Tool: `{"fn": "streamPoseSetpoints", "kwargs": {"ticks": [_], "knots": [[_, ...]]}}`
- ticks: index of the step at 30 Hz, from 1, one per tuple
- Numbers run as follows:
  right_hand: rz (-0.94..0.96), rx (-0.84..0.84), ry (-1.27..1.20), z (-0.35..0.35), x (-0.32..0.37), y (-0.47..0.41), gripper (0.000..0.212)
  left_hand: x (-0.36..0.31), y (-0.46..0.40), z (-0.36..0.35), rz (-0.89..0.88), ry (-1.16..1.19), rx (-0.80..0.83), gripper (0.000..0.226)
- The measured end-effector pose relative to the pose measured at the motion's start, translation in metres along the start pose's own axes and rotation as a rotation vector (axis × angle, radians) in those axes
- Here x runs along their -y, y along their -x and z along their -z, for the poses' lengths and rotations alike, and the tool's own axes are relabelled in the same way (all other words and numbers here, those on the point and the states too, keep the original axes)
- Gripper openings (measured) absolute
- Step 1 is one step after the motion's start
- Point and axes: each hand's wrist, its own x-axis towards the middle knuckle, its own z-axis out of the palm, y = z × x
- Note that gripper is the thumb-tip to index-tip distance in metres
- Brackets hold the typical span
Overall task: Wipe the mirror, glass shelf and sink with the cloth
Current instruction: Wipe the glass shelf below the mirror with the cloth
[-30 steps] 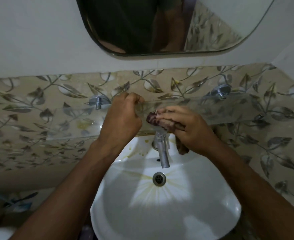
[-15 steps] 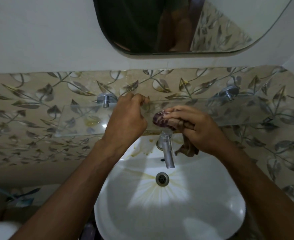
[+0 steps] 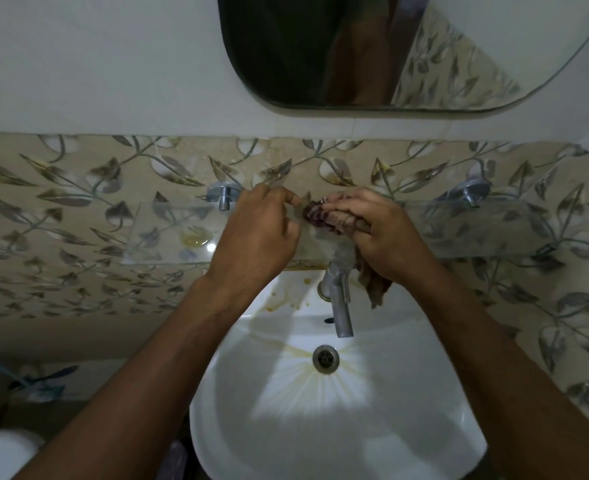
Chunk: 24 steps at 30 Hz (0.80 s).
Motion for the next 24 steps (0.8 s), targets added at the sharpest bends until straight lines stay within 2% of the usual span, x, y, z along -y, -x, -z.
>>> {"fn": "streamPoseSetpoints", "kwargs": {"ticks": [3, 8, 12, 17, 19, 24], "knots": [[-0.001, -0.003, 0.033, -0.016, 0.004, -0.018, 0.038, 0.012, 0.004, 0.002, -0.014, -0.01, -0.055, 0.03], [0.162, 0.15, -0.112, -0.012, 0.027, 0.02, 0.031, 0.031, 0.012, 0.007, -0.038, -0.048, -0.102, 0.021], [0.135, 0.124, -0.142, -0.004, 0.019, 0.018, 0.036, 0.037, 0.016, 0.013, -0.036, -0.059, -0.132, 0.016], [0.005, 0.036, 0.072, -0.021, 0.011, -0.016, 0.04, 0.037, 0.022, 0.017, -0.013, -0.076, -0.133, 0.017], [0.009, 0.034, 0.115, -0.03, 0.017, -0.014, 0.04, 0.037, 0.025, 0.019, 0.002, -0.066, -0.137, 0.018], [0.096, 0.025, 0.049, -0.034, 0.045, 0.035, 0.041, 0.035, 0.026, 0.019, -0.007, -0.072, -0.148, 0.018]]}}
